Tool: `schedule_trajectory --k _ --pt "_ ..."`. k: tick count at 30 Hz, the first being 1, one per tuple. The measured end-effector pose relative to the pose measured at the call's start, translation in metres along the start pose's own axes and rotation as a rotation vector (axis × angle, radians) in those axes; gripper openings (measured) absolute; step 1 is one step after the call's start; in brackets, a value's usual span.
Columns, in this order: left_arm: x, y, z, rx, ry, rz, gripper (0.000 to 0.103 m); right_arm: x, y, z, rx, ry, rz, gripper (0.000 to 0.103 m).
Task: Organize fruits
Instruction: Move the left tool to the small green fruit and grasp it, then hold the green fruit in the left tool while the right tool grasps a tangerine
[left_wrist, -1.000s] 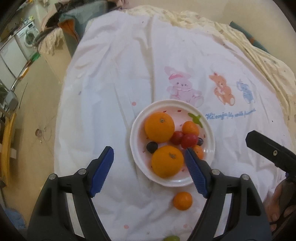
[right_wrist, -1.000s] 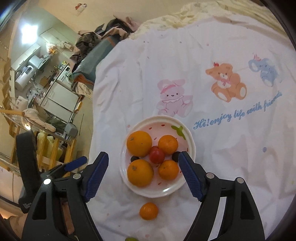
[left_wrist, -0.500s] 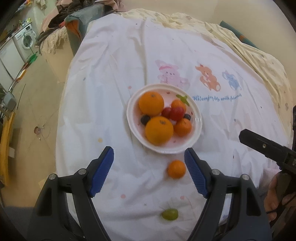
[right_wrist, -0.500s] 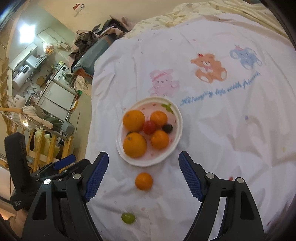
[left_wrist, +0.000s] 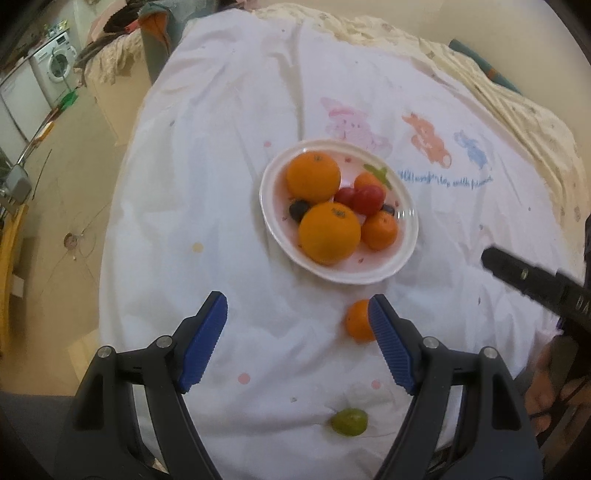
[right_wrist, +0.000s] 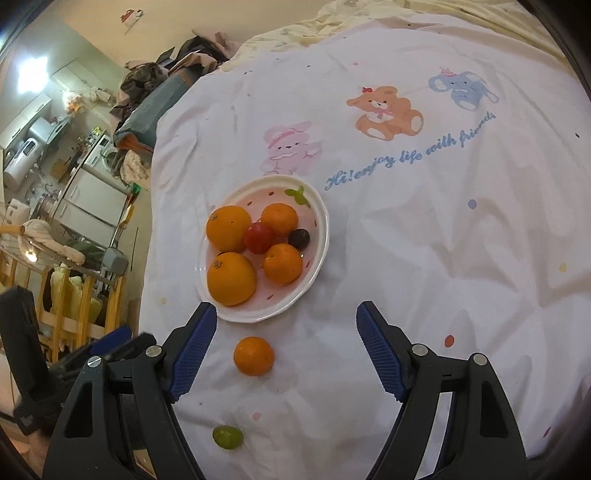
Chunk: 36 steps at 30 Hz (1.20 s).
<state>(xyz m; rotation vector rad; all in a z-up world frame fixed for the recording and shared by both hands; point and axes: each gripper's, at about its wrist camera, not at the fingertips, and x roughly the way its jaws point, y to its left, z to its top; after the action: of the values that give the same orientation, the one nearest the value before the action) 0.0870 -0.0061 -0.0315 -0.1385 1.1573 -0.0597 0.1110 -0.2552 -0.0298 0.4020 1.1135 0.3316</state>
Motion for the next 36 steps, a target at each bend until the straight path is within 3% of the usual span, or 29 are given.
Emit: schedule_trajectory --k 3,8,10,12,14,17,20,24,25,26,32,36 --pt "0.005 -0.008 -0.013 0.052 0.035 -0.009 0.076 0.001 -0.003 0.002 0.008 -0.003 -0.011 0.081" --pt "0.028 -0.023 -0.039 0.137 0.203 -0.052 0.075 0.003 -0.008 0.003 0.027 -0.002 -0.021 0.081" --pt "0.038 -0.029 -0.052 0.171 0.267 -0.049 0.070 0.004 -0.011 0.003 0.040 0.004 -0.022 0.081" --pt "0.044 -0.034 -0.065 0.183 0.313 -0.055 0.057 0.005 -0.013 0.003 0.049 0.012 -0.029 0.081" --pt "0.049 -0.040 -0.074 0.201 0.354 -0.079 0.056 0.006 -0.014 0.003 0.052 0.019 -0.035 0.081" --pt "0.047 -0.050 -0.079 0.241 0.338 -0.079 0.056 0.007 -0.014 0.003 0.055 0.025 -0.035 0.081" --pt "0.049 -0.056 -0.083 0.272 0.341 -0.060 0.046 0.008 -0.014 0.003 0.054 0.029 -0.033 0.081" --pt "0.049 -0.055 -0.083 0.274 0.345 -0.067 0.044 0.008 -0.014 0.003 0.056 0.031 -0.033 0.081" --pt "0.048 -0.054 -0.083 0.275 0.341 -0.069 0.039 0.008 -0.015 0.003 0.058 0.030 -0.033 0.081" --pt "0.048 -0.055 -0.083 0.280 0.341 -0.068 0.027 0.008 -0.015 0.002 0.059 0.031 -0.032 0.081" --pt "0.043 -0.050 -0.076 0.258 0.353 -0.107 0.025 0.010 -0.015 0.001 0.057 0.039 -0.037 0.081" --pt "0.022 -0.033 -0.047 0.166 0.231 -0.100 0.025 0.009 -0.013 0.001 0.050 0.040 -0.029 0.081"
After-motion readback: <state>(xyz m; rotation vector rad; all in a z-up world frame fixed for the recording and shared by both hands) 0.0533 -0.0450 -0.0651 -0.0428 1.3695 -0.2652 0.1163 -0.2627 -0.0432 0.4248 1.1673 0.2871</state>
